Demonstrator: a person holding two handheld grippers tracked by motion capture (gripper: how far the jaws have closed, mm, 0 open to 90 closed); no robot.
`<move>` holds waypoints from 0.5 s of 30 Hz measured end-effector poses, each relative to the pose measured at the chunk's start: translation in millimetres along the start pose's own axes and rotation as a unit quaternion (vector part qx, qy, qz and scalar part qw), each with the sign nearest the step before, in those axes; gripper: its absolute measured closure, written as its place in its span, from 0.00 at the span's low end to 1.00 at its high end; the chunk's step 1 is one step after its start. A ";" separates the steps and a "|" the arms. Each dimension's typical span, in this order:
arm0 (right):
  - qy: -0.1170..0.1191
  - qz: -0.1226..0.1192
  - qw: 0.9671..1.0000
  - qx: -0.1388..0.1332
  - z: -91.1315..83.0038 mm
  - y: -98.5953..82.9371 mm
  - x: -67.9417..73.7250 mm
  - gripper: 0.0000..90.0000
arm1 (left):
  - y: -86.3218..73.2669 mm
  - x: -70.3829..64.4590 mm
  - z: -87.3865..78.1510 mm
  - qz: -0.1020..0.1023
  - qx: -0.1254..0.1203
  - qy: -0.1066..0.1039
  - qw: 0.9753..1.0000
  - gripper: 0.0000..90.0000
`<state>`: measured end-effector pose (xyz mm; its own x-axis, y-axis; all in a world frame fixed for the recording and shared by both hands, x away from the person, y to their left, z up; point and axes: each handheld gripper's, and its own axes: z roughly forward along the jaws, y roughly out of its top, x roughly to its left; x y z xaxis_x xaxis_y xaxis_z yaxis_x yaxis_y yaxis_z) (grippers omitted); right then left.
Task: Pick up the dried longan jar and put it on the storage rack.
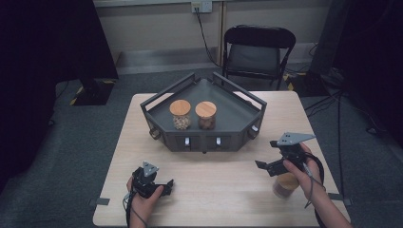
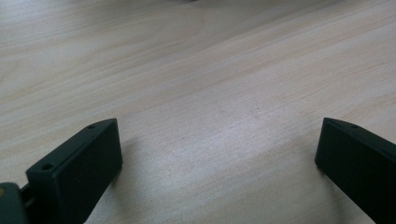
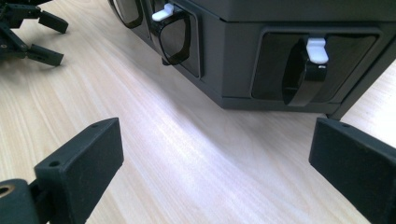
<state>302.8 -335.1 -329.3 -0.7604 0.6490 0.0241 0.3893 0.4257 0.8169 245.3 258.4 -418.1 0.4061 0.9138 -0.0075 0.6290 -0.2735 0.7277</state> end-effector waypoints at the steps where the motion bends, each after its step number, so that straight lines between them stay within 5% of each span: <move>1: 0.001 0.000 1.000 0.001 -1.1 -1.1 -0.3 0.02 | 0.0 0.0 0.0 0.000 0.000 0.000 1.000 0.00; 15: 0.003 0.002 1.000 0.001 -14.0 -19.0 -2.1 0.02 | 0.0 0.0 0.0 0.000 0.000 0.000 1.000 0.00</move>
<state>289.7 -353.4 -336.8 -0.7620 0.6469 0.0308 0.3934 0.4245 0.8155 245.3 258.4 -418.1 0.4062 0.9137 -0.0073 0.6290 -0.2738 0.7276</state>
